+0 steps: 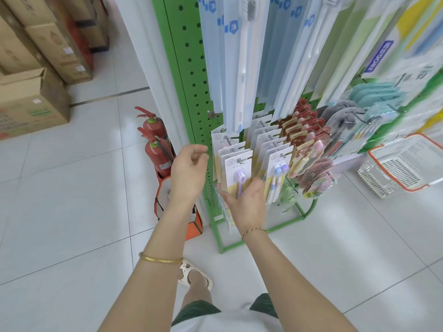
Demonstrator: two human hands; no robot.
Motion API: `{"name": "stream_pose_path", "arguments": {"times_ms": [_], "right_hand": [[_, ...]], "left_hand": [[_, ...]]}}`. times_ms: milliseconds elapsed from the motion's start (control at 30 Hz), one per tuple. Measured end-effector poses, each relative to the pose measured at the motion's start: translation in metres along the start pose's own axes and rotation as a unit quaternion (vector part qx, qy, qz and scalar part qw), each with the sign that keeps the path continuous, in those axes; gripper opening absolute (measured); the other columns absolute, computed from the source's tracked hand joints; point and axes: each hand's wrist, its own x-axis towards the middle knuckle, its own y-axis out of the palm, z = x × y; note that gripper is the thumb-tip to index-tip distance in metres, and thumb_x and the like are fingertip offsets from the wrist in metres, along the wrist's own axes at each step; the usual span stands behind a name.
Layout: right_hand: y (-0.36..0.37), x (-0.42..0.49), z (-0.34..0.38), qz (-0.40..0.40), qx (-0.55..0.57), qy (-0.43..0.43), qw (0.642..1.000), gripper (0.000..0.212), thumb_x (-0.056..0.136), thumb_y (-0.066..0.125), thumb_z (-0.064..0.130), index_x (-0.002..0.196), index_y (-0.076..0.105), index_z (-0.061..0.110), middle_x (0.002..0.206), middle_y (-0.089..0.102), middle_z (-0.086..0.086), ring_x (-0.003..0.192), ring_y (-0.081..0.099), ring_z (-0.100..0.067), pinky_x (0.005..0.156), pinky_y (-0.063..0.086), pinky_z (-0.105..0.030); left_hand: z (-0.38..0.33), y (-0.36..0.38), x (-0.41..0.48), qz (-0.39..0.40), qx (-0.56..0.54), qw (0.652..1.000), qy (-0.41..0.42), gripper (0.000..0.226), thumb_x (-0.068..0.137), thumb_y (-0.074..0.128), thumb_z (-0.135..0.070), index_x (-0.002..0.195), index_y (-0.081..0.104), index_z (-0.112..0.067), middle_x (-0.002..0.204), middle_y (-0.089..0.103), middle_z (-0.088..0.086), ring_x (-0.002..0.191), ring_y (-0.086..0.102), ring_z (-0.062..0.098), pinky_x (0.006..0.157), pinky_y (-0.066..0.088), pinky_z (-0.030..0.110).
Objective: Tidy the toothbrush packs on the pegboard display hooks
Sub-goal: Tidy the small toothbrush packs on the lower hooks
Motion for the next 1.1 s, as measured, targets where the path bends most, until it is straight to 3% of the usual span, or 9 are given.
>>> {"name": "stream_pose_path", "arguments": {"times_ms": [133,267,400,500,634,901,1101], "right_hand": [[-0.003,-0.001,-0.004,0.018,0.013,0.007,1.0,0.084,0.072,0.079,0.041,0.13,0.034,0.002,0.124,0.047,-0.009,0.111,0.049,-0.024,0.084,0.046,-0.034],[-0.008,-0.004,-0.009,0.033,0.013,0.005,0.999,0.086,0.074,0.08,0.034,0.138,0.03,0.006,0.137,0.042,-0.007,0.123,0.044,-0.023,0.095,0.045,-0.033],[-0.013,-0.003,-0.011,0.037,-0.028,-0.011,0.999,0.076,0.078,0.076,0.032,0.136,0.033,0.009,0.132,0.044,-0.005,0.119,0.046,-0.02,0.087,0.043,-0.027],[-0.016,-0.001,-0.012,0.041,-0.038,-0.014,0.998,0.072,0.081,0.072,0.029,0.138,0.032,0.008,0.134,0.042,-0.005,0.123,0.043,-0.018,0.09,0.04,-0.023],[-0.018,0.0,-0.011,0.046,-0.047,-0.014,0.998,0.071,0.082,0.072,0.029,0.136,0.033,0.006,0.133,0.044,-0.007,0.123,0.044,-0.021,0.091,0.041,-0.027],[-0.019,0.0,-0.011,0.049,-0.052,-0.023,0.997,0.065,0.081,0.073,0.028,0.13,0.037,0.005,0.129,0.046,-0.007,0.12,0.046,-0.022,0.089,0.042,-0.029],[-0.022,-0.003,-0.014,0.063,-0.046,-0.024,0.997,0.07,0.083,0.071,0.026,0.136,0.032,0.004,0.134,0.043,-0.008,0.121,0.045,-0.022,0.086,0.042,-0.028]], "left_hand": [[-0.005,0.004,0.034,-0.002,0.108,0.99,0.09,0.027,0.094,0.047,-0.006,0.114,0.064,-0.01,0.114,0.063,0.005,0.101,0.058,0.018,0.092,0.045,0.029],[-0.01,0.01,0.058,0.029,0.211,0.967,0.141,0.028,0.093,0.051,-0.007,0.118,0.064,-0.011,0.11,0.055,0.009,0.101,0.056,0.027,0.087,0.046,0.035],[-0.012,0.015,0.07,0.055,0.263,0.95,0.158,0.02,0.092,0.056,-0.012,0.108,0.068,-0.011,0.1,0.051,0.007,0.1,0.053,0.029,0.08,0.048,0.038],[-0.014,0.019,0.073,0.059,0.289,0.939,0.175,0.014,0.09,0.056,-0.01,0.095,0.069,-0.008,0.09,0.044,0.004,0.095,0.049,0.03,0.07,0.038,0.032],[-0.013,0.023,0.073,0.046,0.287,0.94,0.179,0.013,0.089,0.056,-0.007,0.09,0.068,-0.005,0.088,0.044,0.005,0.093,0.048,0.029,0.067,0.032,0.03],[0.0,0.014,0.062,0.007,0.223,0.962,0.159,0.013,0.09,0.056,-0.01,0.096,0.067,-0.007,0.102,0.053,0.011,0.098,0.052,0.027,0.078,0.046,0.034],[0.031,0.001,0.034,-0.049,0.181,0.977,0.106,0.01,0.093,0.051,-0.008,0.094,0.06,-0.009,0.103,0.054,0.009,0.096,0.052,0.025,0.077,0.039,0.028]]}}
